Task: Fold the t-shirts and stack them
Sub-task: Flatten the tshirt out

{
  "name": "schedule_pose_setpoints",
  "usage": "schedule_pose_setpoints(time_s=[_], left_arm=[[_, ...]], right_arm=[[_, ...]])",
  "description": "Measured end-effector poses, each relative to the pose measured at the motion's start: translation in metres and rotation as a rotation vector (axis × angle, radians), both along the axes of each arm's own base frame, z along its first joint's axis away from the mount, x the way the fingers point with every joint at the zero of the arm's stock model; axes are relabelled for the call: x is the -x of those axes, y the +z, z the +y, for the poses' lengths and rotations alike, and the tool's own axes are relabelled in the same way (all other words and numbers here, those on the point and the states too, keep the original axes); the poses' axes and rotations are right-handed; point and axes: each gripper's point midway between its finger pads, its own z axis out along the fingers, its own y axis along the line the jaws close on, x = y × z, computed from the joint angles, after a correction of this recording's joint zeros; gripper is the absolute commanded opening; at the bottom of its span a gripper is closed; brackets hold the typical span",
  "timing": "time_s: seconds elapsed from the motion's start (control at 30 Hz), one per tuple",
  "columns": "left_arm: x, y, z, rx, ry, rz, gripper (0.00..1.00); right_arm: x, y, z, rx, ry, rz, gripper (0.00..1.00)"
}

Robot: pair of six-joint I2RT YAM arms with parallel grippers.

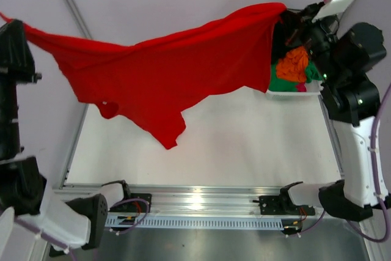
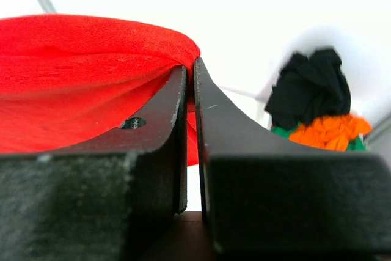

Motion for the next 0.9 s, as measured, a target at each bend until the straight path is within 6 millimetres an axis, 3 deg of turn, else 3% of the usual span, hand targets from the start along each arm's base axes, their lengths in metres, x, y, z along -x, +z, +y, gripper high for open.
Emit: schedule_pose_setpoints(time_s=[0.2,0.3,0.43,0.53,0.6,0.67,0.77,0.83,0.9], left_arm=[[0.094,0.019,-0.015,-0.02,0.025,-0.179,0.01],[0.13,0.026,-0.02,-0.027,0.037,-0.255,0.01],[0.168,0.027,-0.024,-0.024,0.056,-0.324,0.0],[0.18,0.025,-0.028,-0.023,0.047,-0.342,0.01],[0.175,0.023,-0.03,-0.021,0.027,-0.326,0.01],[0.156,0.019,-0.031,-0.02,0.004,-0.281,0.01],[0.098,0.008,-0.023,-0.006,-0.018,-0.16,0.01],[0.038,-0.015,-0.011,0.017,-0.022,-0.031,0.01],[-0.029,-0.053,0.002,0.043,-0.027,0.114,0.0]], right_arm=[[0.075,0.032,0.001,-0.034,0.079,-0.101,0.0],[0.102,0.04,-0.003,-0.051,0.113,-0.127,0.0],[0.127,0.045,-0.015,-0.067,0.126,-0.133,0.0],[0.134,0.048,-0.026,-0.1,0.098,-0.102,0.0],[0.131,0.046,-0.028,-0.128,0.081,-0.069,0.0],[0.121,0.037,-0.025,-0.138,0.07,-0.022,0.0],[0.088,-0.004,-0.008,-0.124,0.051,0.091,0.0],[0.054,-0.056,0.01,-0.099,0.038,0.209,0.0],[0.023,-0.125,0.023,-0.075,0.019,0.349,0.0]])
